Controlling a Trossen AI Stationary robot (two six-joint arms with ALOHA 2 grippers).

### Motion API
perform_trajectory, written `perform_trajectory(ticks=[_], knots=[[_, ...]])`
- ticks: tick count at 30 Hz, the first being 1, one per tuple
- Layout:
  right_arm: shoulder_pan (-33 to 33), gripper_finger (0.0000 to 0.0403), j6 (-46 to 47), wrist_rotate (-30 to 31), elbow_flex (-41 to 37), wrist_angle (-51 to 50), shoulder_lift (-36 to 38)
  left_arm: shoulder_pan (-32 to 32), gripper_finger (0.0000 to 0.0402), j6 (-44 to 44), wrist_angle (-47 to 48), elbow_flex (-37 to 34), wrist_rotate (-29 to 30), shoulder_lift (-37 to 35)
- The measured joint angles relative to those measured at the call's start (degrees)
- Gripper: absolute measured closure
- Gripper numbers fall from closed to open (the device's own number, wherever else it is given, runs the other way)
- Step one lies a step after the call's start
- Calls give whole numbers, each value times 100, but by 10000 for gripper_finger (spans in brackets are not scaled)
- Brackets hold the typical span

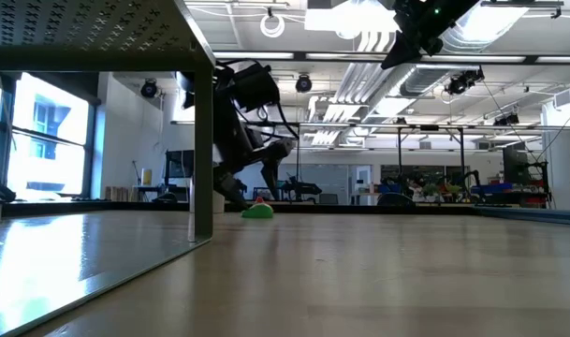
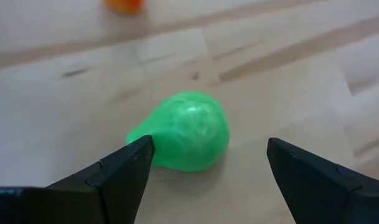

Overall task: Pick & Place Fruit
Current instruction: Put the half avocado into the red strainer bowl on the shelf

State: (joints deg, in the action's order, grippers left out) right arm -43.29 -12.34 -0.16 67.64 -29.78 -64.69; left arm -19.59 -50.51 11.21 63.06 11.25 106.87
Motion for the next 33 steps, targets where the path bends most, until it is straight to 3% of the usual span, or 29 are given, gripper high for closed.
perform_trajectory(ticks=[14,19,28,30,33], knots=[[0,400,2,0,2,0,-2,129,89,129,-95,142,-214,-27],[2,400,2,2,1,0,-2,13,89,748,166,724,-262,-148],[0,400,0,0,2,-50,-2,-51,89,2879,2096,2049,-520,-173],[2,400,0,0,2,-59,-2,-183,89,2363,2457,2304,-638,-173],[2,400,2,0,2,-158,-2,-394,89,745,2656,2430,-642,-188]])
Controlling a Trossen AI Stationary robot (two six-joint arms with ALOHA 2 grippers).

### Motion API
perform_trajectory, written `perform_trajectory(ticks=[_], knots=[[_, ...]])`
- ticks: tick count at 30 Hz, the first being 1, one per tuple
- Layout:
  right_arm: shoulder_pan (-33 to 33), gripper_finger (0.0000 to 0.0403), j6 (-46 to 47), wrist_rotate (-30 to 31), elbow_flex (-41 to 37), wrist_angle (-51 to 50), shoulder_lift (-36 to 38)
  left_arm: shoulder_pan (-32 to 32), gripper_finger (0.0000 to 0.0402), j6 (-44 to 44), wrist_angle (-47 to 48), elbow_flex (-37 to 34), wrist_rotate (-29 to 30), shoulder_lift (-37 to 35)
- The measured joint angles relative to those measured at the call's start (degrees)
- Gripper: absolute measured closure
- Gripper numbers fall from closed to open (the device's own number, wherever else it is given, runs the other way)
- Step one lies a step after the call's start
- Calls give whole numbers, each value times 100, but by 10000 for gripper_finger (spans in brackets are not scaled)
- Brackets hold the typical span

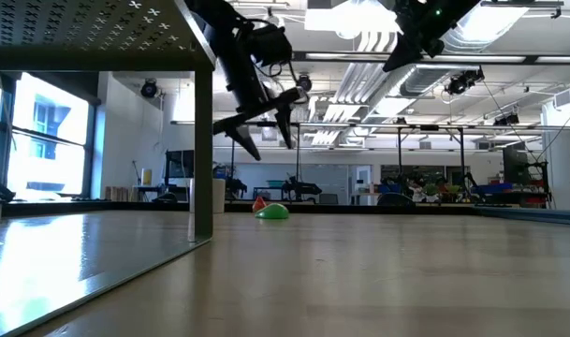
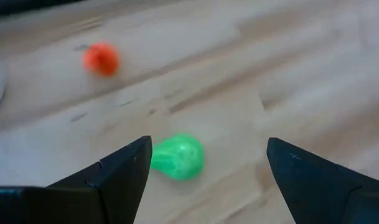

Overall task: Pick & Place Fruit
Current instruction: Put the half avocado into the red strainer bowl on the shelf

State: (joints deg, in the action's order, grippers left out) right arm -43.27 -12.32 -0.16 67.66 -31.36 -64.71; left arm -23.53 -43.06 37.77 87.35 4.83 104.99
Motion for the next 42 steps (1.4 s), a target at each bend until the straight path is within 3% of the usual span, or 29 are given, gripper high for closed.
perform_trajectory(ticks=[4,13,18,28,42], knots=[[0,400,-2,0,0,-120,0,-107,89,-1164,-13,0,-34,4],[0,400,-1,0,0,-102,0,-48,89,-1226,-41,0,-99,4],[0,400,-2,0,0,-102,0,-46,89,-1532,-101,-1,193,4],[0,400,-2,-62,0,-99,0,-42,89,-1443,-915,0,235,17],[0,400,-4,-341,0,-102,0,118,90,-1760,-1257,0,394,649]])
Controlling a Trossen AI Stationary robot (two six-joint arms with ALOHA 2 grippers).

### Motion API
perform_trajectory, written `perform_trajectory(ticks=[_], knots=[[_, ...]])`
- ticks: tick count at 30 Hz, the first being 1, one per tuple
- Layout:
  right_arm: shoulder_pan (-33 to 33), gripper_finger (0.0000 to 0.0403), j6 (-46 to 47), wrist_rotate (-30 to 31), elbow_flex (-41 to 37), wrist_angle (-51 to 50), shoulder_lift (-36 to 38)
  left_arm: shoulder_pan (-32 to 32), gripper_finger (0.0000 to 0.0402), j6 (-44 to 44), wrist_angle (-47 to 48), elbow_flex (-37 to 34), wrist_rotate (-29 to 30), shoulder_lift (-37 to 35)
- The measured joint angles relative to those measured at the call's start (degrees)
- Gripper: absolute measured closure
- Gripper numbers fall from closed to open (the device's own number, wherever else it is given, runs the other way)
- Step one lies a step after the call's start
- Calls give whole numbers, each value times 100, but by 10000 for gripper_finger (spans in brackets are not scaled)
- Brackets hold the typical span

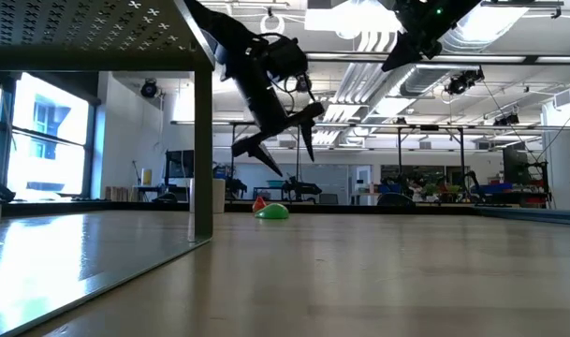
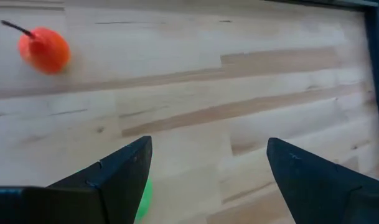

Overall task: Pick & Place Fruit
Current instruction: Put the half avocado into the red strainer bowl on the shelf

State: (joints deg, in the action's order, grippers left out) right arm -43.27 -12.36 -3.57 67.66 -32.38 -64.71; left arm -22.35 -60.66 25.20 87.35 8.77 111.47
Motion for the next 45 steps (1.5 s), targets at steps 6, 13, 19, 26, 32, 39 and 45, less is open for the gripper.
perform_trajectory(ticks=[6,13,19,26,32,39,45], knots=[[0,400,1,0,0,0,0,-13,129,49,-32,8,148,76],[-2,400,2,0,0,2,0,-15,174,375,-303,3,190,111],[0,400,2,2,0,4,0,-15,178,549,-666,2,276,121],[-1,400,2,28,0,4,0,-13,178,706,-544,2,228,121],[-2,400,-124,-94,0,4,0,81,178,-289,-37,2,245,119],[-1,400,-102,-247,0,-33,0,342,178,-785,109,2,510,119],[-2,400,-92,-256,0,-35,0,489,178,-1031,554,2,522,121]])
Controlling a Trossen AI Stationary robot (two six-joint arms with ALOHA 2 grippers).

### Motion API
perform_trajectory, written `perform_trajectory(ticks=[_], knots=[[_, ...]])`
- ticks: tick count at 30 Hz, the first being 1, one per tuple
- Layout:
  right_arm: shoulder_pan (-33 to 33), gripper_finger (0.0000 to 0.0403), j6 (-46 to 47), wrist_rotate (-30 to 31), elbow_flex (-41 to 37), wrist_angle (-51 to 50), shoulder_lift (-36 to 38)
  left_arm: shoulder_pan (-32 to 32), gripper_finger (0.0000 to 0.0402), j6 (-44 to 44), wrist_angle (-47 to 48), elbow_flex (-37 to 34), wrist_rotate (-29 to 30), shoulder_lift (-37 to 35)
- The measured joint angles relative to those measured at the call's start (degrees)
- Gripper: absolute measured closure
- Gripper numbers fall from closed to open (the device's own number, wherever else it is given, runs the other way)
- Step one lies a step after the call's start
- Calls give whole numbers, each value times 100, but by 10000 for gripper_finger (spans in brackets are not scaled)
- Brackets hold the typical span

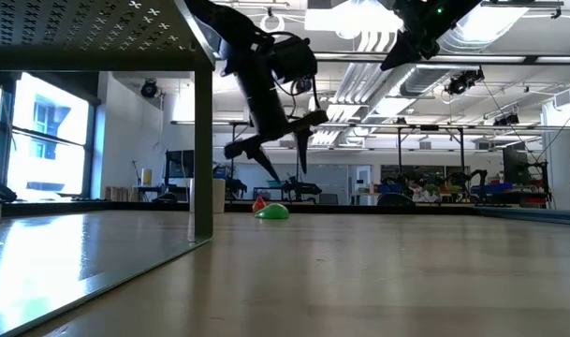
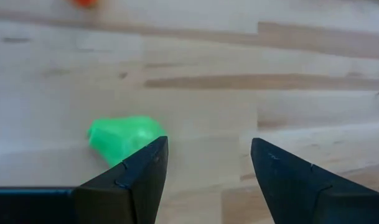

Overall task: Pick & Place Fruit
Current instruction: Put the half avocado into the red strainer bowl on the shelf

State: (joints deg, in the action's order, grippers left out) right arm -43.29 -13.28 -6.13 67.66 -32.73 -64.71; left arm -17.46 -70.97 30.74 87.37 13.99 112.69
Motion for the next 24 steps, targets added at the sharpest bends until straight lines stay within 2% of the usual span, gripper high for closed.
perform_trajectory(ticks=[11,14,16,24], knots=[[4,400,72,-4,0,0,0,72,178,-47,20,3,-187,318],[4,400,151,-7,0,-2,0,66,178,-136,194,-13,-411,407],[6,400,151,-6,0,-3,0,102,178,-134,-12,13,-503,489],[4,400,149,-26,0,-4,0,258,178,-136,317,9,-677,478]])
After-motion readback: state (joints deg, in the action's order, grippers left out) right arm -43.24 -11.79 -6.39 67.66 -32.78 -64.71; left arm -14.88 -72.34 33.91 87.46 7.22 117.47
